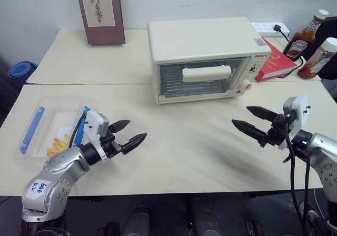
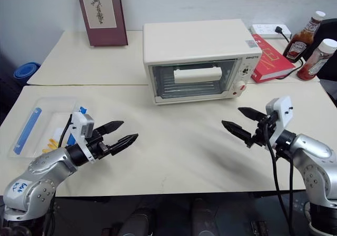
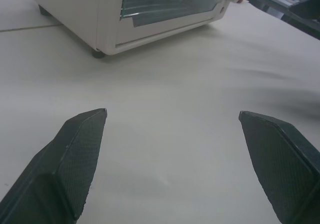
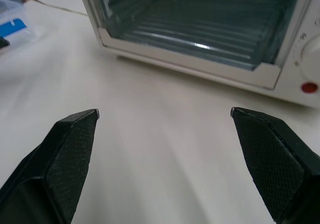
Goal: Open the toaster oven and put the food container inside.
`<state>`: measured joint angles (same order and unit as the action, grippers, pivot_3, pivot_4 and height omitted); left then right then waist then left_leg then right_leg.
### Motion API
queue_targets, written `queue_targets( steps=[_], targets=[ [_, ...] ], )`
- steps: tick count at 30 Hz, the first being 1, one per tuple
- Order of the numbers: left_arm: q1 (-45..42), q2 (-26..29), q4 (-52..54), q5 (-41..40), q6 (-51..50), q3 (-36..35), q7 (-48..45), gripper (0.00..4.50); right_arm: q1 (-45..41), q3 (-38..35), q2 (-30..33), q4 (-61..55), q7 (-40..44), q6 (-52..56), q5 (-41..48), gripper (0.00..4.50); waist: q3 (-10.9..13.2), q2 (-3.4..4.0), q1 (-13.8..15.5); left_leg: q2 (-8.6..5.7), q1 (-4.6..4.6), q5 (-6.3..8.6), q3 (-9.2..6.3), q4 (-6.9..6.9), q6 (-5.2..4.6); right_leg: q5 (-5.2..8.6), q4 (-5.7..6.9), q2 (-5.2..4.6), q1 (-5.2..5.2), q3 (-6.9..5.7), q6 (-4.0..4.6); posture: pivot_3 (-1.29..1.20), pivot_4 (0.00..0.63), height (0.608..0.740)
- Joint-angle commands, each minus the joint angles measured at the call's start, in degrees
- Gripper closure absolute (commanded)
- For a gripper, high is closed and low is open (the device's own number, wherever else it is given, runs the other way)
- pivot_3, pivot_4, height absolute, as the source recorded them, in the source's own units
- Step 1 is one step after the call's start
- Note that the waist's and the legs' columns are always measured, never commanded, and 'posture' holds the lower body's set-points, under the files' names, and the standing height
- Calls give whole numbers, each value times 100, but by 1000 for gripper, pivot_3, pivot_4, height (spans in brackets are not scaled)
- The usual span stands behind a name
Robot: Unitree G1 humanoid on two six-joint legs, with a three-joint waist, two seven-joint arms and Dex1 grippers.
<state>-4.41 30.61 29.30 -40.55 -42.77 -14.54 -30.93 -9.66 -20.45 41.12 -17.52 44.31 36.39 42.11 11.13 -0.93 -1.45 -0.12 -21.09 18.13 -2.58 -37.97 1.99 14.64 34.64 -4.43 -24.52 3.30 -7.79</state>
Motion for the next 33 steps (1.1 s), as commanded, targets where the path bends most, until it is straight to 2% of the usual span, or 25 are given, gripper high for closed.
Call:
queue_targets(
  steps=[1,9,18,22,28,33],
  targets=[
    [-394,359,460,-758,-290,-297,-227,0,-505,53,-113,108,-137,76,181,98,1,-1,-2,0,0,0,0,-1,0,0,1,0,0,0,0,0,150,740],
    [-1539,1271,597,-1738,-748,-358,-528,0,-1918,805,-285,1239,-79,-98,-401,98,1,-1,-15,0,-2,0,1,4,0,1,2,1,-8,-1,2,0,150,740],
    [-1816,1599,734,-2103,-800,-359,-326,0,-2732,1095,-526,2005,118,-345,-780,98,1,-1,-17,1,-10,0,2,2,0,1,1,0,-13,0,1,0,150,740],
    [-1811,1580,699,-2039,-748,-341,-192,0,-2732,1052,-504,1790,363,-228,-621,98,1,-1,-14,0,-12,0,3,2,0,1,-1,-1,-12,0,1,0,150,740],
    [-2014,1526,356,-1604,-553,-145,-81,0,-2291,967,-403,1044,785,62,-192,98,2,-1,-20,1,-11,0,2,2,0,1,0,1,-13,-1,1,0,150,740],
    [-2912,1194,-377,-962,-336,451,64,0,-1644,783,-374,402,846,224,158,98,3,0,-32,2,-10,0,3,3,0,1,3,5,-15,0,1,0,150,740]
  ],
)
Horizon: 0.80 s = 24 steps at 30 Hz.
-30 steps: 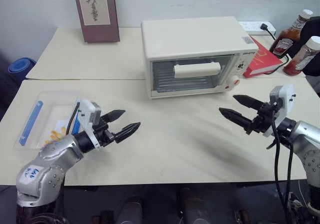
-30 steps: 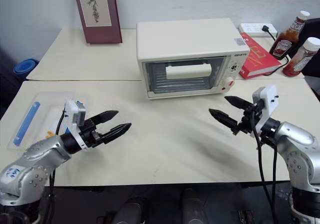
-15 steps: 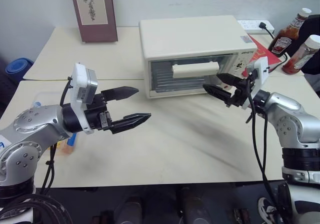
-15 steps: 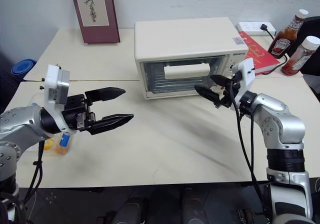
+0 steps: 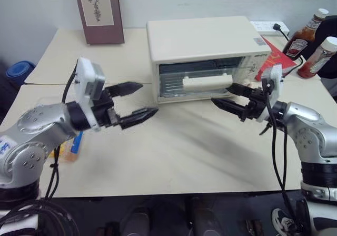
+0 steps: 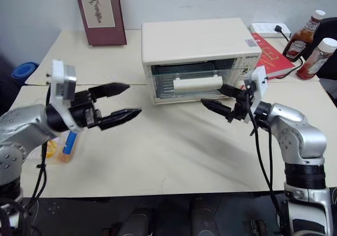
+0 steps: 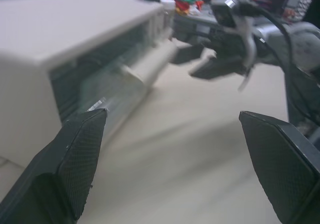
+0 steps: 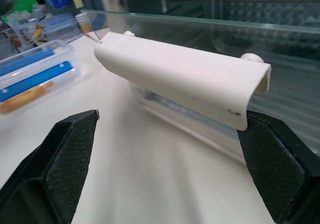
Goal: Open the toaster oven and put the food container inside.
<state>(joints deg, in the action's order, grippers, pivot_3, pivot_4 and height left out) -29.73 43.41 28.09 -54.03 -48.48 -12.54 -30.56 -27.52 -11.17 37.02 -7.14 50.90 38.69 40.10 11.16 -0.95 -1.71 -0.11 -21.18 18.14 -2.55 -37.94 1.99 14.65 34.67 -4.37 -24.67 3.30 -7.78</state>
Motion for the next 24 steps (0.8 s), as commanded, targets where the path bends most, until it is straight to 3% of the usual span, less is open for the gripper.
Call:
queue_targets(
  steps=[1,3,11,17,24],
  targets=[
    [-550,-152,-396,561,320,388,12,0,272,-165,41,-698,175,-17,358,98,1,1,-12,0,-1,0,2,1,0,0,0,0,-3,1,0,0,150,740],
    [-875,-287,-703,898,538,646,-90,0,517,-205,37,-783,163,-57,352,98,1,1,-5,0,-1,0,3,3,0,0,0,1,-4,1,0,0,150,740],
    [-1802,-604,-2067,2031,1389,1319,-778,2448,976,-282,-40,-962,108,-193,416,0,1,0,11,0,-2,0,5,1,0,0,-3,1,-4,1,-1,0,150,740],
    [-1988,-643,-2630,2487,1780,1603,-1528,4304,1268,-423,-8,-1248,59,-182,594,0,1,1,17,0,-11,0,4,3,-1,0,9,1,-6,1,-3,0,150,740],
    [-1819,-607,-2713,2886,2010,1981,-2359,4452,1452,-539,7,-1440,-94,-205,693,0,2,1,16,0,-13,4,4,3,-6,1,8,1,-5,0,-4,0,150,740]
  ],
)
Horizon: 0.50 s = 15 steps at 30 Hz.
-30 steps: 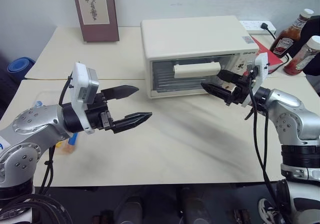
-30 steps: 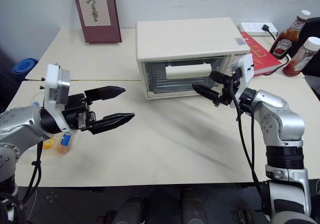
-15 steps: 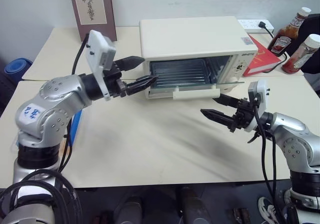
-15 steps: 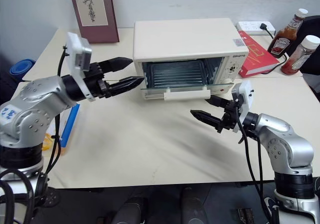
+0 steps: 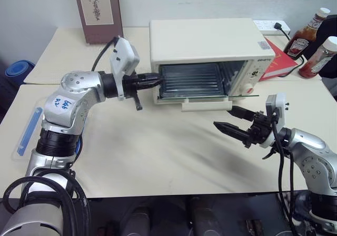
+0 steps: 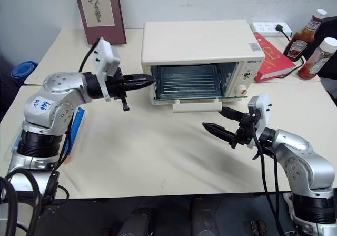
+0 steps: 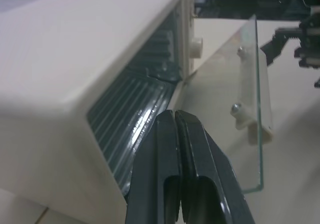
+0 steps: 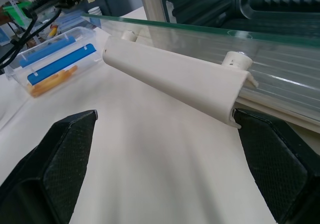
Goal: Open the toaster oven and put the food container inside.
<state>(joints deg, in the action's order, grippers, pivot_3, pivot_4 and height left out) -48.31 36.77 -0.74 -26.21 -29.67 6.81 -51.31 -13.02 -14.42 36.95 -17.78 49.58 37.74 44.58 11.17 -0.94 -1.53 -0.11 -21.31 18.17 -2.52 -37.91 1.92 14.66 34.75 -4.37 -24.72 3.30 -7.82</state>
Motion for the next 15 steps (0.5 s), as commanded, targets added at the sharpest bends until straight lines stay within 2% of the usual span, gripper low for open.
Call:
queue_targets(
  steps=[1,8,12,15],
  targets=[
    [66,51,181,166,163,91,-340,4452,19,-226,19,-387,14,-123,239,0,0,0,-3,0,1,0,0,-1,0,0,0,0,0,1,0,0,150,740],
    [242,-16,120,732,596,430,-650,4452,725,-741,413,-798,-168,-53,57,0,0,0,19,-1,6,0,-1,-11,-1,0,-7,-1,6,2,-1,0,150,740],
    [303,-74,176,754,594,446,-814,4452,1945,-1709,905,-1321,303,205,460,0,0,-1,127,-2,7,2,-2,-14,-4,2,-10,0,10,2,-3,0,150,740],
    [534,-30,235,992,794,665,-971,4452,2496,-2396,1167,-1662,555,465,1037,0,0,-1,137,-3,14,2,-1,-15,-7,2,-12,0,20,4,-3,0,150,740]
  ],
)
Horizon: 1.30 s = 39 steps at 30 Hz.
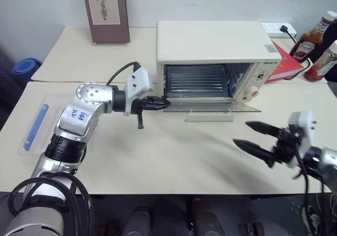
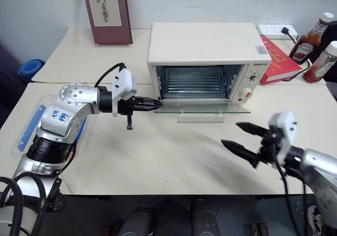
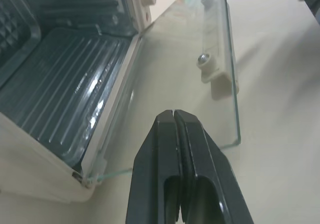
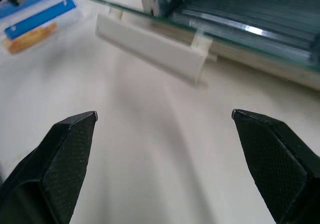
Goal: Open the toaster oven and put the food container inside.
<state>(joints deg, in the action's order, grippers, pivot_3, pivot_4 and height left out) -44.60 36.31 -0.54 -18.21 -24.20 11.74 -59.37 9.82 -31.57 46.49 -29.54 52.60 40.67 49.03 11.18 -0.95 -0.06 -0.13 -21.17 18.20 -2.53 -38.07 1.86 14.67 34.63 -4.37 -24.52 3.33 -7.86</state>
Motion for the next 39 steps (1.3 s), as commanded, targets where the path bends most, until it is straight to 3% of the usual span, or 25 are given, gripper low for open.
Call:
queue_targets(
  steps=[1,10,14,16,19,27,32,35,39],
  targets=[
    [252,35,233,331,358,275,-200,4452,272,-835,279,-539,256,238,748,0,0,0,-23,0,2,0,5,-3,0,-1,0,0,0,4,-2,0,150,740],
    [686,-224,81,1557,752,811,459,4452,-684,-782,738,-533,-193,437,1754,0,2,-5,2,0,4,-5,-1,-5,-9,-4,2,2,6,5,-5,0,150,740],
    [1039,-220,642,1387,210,453,690,4452,-1320,-229,930,-365,-120,433,1795,0,2,-5,-8,0,3,-2,-1,-2,-13,-4,-4,-1,6,4,-6,0,150,740],
    [1294,-197,1280,781,-736,-174,836,4452,-1724,169,971,-220,-15,404,1743,0,3,-6,-42,2,3,-2,0,-2,-13,-4,-2,-1,4,4,-6,0,150,740],
    [2042,101,2615,-441,-2176,-1587,880,3876,-2486,952,965,192,359,399,1541,0,8,-13,-97,11,-2,-2,1,-2,-14,-3,9,0,-9,2,-4,0,150,740],
    [4333,228,5033,-2923,-4300,-5466,1547,1482,-4127,2545,690,1593,1626,353,790,0,9,-14,-147,10,-1,0,-4,-2,-11,2,4,-10,-8,-9,4,0,150,740],
    [6028,-56,5368,-3841,-4661,-7627,2006,28,-4948,3272,139,2407,2263,-122,-23,0,10,-15,-146,15,9,4,-4,0,-4,8,10,-8,-7,-16,16,0,150,740],
    [6548,-395,5114,-4174,-5008,-8352,2826,28,-5297,3493,-173,2806,2506,-259,-300,0,10,-15,-140,13,9,4,-7,-1,-2,11,8,-10,-4,-21,21,0,150,740],
    [6922,-789,4990,-4340,-5325,-8414,3837,28,-5410,3560,-359,2946,2703,-329,-508,0,9,-15,-99,7,8,7,-20,-2,3,12,5,-14,0,-27,23,0,150,740]
  ],
)
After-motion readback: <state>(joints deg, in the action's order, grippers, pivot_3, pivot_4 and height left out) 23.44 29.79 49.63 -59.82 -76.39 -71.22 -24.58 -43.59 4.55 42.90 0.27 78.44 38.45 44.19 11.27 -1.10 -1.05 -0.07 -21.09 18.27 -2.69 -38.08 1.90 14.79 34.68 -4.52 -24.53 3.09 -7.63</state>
